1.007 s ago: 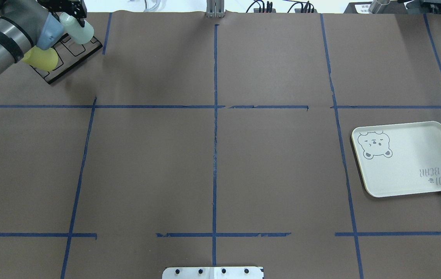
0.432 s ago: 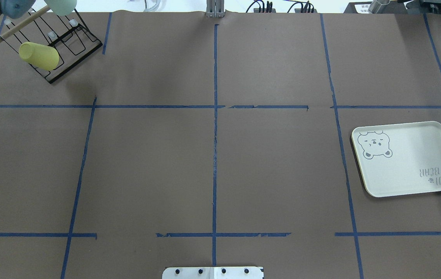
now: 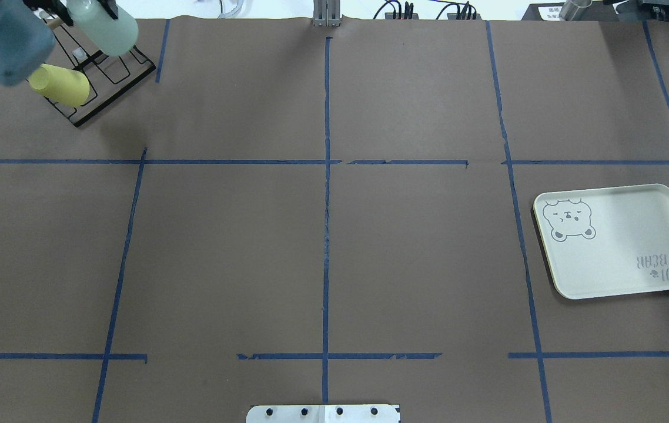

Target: Left arm grabs green cup and hands to right arm on tray

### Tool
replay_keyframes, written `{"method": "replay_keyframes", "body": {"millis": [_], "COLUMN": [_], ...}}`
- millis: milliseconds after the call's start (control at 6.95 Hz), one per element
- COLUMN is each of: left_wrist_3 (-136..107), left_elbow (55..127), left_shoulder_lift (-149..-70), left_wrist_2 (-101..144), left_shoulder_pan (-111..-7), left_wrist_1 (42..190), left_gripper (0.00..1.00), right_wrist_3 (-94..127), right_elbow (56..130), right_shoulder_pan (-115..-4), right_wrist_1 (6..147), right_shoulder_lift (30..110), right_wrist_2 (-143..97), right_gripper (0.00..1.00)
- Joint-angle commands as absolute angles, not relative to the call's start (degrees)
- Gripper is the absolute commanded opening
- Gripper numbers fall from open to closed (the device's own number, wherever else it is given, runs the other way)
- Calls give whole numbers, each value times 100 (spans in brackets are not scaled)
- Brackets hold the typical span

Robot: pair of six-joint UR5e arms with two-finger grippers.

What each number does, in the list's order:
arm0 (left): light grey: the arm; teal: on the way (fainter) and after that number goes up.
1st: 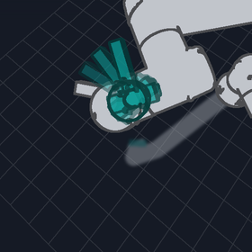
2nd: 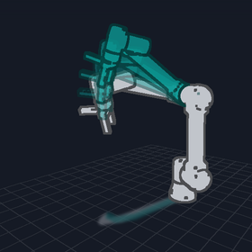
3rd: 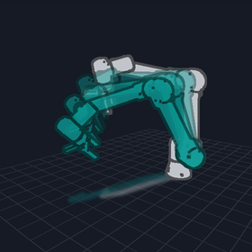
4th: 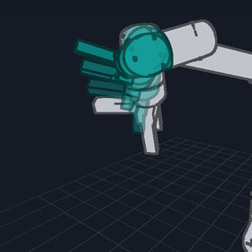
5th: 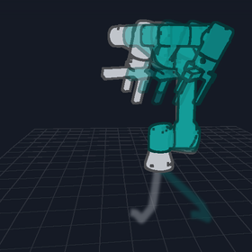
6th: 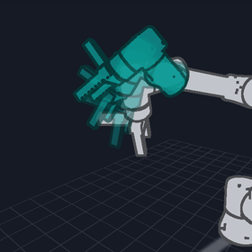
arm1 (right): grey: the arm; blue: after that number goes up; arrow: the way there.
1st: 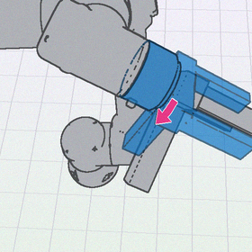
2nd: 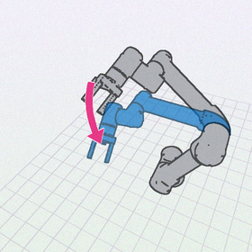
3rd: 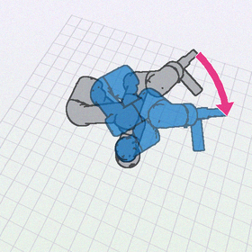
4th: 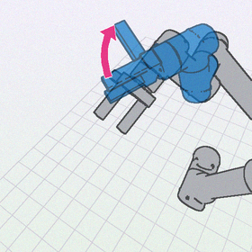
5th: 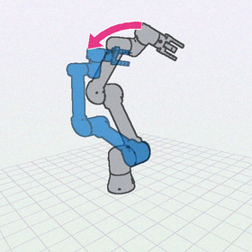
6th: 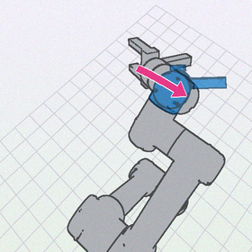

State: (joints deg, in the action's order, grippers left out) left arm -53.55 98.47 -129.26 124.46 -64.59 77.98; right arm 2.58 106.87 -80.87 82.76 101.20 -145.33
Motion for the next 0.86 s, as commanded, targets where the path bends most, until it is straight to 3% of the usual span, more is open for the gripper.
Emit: {"method": "replay_keyframes", "body": {"millis": [0,719], "left_wrist_3": [-7337,-9630], "left_elbow": [10554,10415], "left_shoulder_lift": [-12709,-12612], "left_wrist_2": [12402,11527], "left_shoulder_pan": [-5489,-3914], "left_wrist_1": [8241,11139], "left_gripper": [6,7], "right_wrist_3": [885,2438], "right_elbow": [10766,11188], "right_shoulder_pan": [-7894,-6989], "right_wrist_1": [8262,8253], "right_shoulder_lift": [9722,8564], "right_wrist_2": [-14720,-14897], "right_gripper": [100,100]}}
